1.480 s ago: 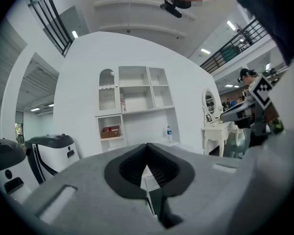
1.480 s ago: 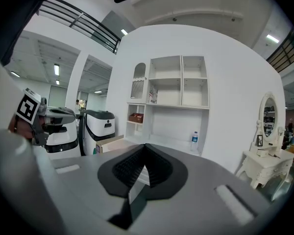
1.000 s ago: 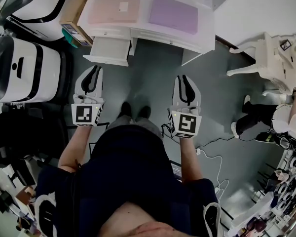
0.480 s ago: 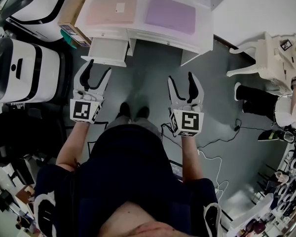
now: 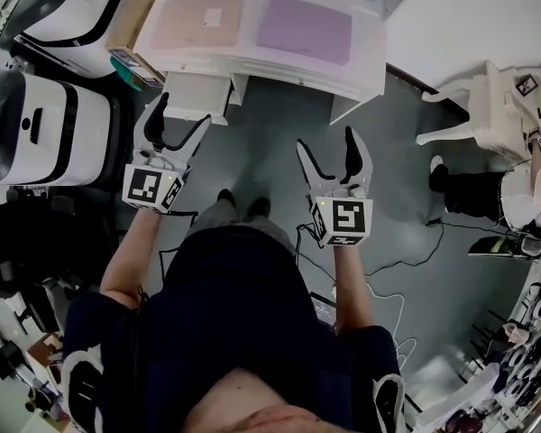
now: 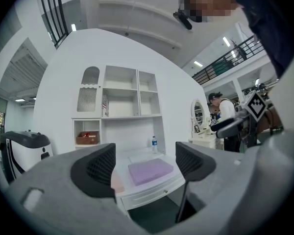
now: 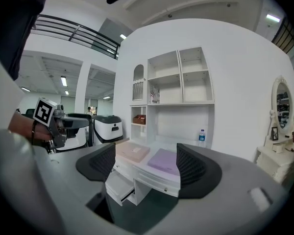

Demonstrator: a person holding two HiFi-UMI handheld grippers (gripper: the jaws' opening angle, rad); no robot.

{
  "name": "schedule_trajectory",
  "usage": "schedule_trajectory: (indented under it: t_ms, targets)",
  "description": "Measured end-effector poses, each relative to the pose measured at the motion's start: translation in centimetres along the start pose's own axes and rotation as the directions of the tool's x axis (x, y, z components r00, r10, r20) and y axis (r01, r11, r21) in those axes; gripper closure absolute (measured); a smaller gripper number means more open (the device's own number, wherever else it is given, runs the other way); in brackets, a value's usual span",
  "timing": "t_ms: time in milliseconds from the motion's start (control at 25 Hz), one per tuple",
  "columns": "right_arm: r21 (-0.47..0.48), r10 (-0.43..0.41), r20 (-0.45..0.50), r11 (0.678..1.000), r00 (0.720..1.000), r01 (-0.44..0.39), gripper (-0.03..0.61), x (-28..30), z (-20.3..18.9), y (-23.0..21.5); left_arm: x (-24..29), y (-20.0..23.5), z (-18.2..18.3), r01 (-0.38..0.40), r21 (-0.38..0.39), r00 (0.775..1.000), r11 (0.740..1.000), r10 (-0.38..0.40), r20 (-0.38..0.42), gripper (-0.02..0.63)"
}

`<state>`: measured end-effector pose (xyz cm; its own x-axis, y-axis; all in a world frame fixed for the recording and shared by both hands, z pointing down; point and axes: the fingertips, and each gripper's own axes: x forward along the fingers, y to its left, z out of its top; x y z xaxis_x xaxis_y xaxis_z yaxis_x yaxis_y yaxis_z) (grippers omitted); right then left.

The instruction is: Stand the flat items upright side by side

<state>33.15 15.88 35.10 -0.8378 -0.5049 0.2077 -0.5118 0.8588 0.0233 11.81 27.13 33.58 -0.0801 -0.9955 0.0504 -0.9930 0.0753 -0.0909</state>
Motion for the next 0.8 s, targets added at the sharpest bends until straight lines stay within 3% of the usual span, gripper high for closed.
schedule_trajectory:
  t_ms: [480, 800]
  targets:
    - [0.067, -0.014, -0.014, 0.998, 1.000, 0.015, 0.176, 2.0, -0.8, -2.8, 6.2, 0.7, 1.0, 0.062, 0.040, 0.998, 0.997, -0.063, 0.016, 0.204]
    - [0.124, -0.079, -0.040, 0.989, 0.996, 0.083, 0.176, 8.6, -0.2, -3.6, 14.1, 4.9, 1.7, 0.184, 0.036, 0.981, 0.982, -0.186, 0.047, 0.193]
